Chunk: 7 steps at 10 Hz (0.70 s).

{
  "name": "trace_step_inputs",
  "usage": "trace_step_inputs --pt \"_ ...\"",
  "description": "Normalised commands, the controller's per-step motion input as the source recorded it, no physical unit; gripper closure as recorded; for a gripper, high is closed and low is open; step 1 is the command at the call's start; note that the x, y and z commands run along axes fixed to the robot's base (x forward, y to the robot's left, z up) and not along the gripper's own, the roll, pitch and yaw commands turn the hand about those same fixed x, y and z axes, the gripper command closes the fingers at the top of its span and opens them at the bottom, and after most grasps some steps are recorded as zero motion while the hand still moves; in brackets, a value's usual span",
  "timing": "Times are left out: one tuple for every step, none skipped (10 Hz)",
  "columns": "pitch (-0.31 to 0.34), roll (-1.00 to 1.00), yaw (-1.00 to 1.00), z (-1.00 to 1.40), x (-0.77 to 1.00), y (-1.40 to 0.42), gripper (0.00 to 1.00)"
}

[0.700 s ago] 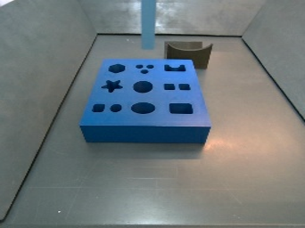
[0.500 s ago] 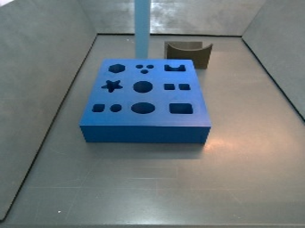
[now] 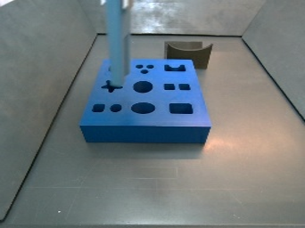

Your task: Insert the square-circle object.

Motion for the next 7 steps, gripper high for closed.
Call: trace_step_inputs --pt "-0.027 0.0 -1.0 -0.13 0.0 0.0 1.0" --pt "-0.02 0.0 -1.0 -0.13 0.0 0.0 1.0" --pt "0.0 0.0 -1.0 -0.14 0.0 0.0 1.0" --pt "0.0 0.05 -1.0 -0.05 0.0 0.0 1.0" --pt "0.0 0.1 -1.0 0.0 -0.02 0.0 1.0" --pt "0.0 0.21 -0.96 0.0 -0.04 -0.01 1.0" --pt "0.0 0.21 -0.96 0.0 -0.04 -0.01 1.0"
